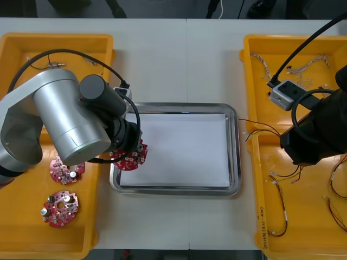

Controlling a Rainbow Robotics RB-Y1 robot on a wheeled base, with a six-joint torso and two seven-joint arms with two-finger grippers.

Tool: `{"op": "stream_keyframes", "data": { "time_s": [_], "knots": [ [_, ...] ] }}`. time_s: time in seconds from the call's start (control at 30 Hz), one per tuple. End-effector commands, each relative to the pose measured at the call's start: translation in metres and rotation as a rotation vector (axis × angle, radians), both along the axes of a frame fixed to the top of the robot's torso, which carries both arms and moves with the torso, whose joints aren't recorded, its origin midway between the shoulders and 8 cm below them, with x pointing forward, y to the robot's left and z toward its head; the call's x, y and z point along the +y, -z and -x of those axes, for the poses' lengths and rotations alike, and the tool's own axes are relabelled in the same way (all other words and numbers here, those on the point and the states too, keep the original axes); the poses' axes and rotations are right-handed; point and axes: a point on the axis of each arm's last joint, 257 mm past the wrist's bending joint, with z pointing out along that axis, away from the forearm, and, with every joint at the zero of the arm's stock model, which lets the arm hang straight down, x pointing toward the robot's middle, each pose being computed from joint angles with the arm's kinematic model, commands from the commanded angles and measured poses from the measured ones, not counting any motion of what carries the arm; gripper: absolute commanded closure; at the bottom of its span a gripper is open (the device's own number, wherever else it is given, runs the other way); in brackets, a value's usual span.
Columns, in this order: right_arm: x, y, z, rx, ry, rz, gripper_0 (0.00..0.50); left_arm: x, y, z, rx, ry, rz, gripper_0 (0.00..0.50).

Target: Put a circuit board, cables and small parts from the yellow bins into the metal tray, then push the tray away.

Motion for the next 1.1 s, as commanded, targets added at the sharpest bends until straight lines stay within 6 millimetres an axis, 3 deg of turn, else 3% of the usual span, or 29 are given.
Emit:
{"op": "stream_keyframes", "data": {
  "time_s": [0.03,0.37,0.9,1.1],
  "knots": [
    [-0.004,-0.014,-0.003,-0.038,0.032,0.017,0.500,-0.023,-0.006,-0.008,-0.038,-0.062,0.080,0.500],
    [0.002,-0.014,0.002,-0.021,0.013,0.006,0.500,-0.031,0.020,-0.022,-0.056,-0.076,0.101,0.500],
    [0.006,-0.014,0.005,-0.019,-0.005,0.004,0.500,-0.029,0.044,-0.014,-0.033,-0.104,0.082,0.500],
    [0.006,-0.014,0.007,-0.014,-0.007,0.003,0.500,-0.030,0.044,-0.014,-0.033,-0.113,0.092,0.500]
  ]
}}
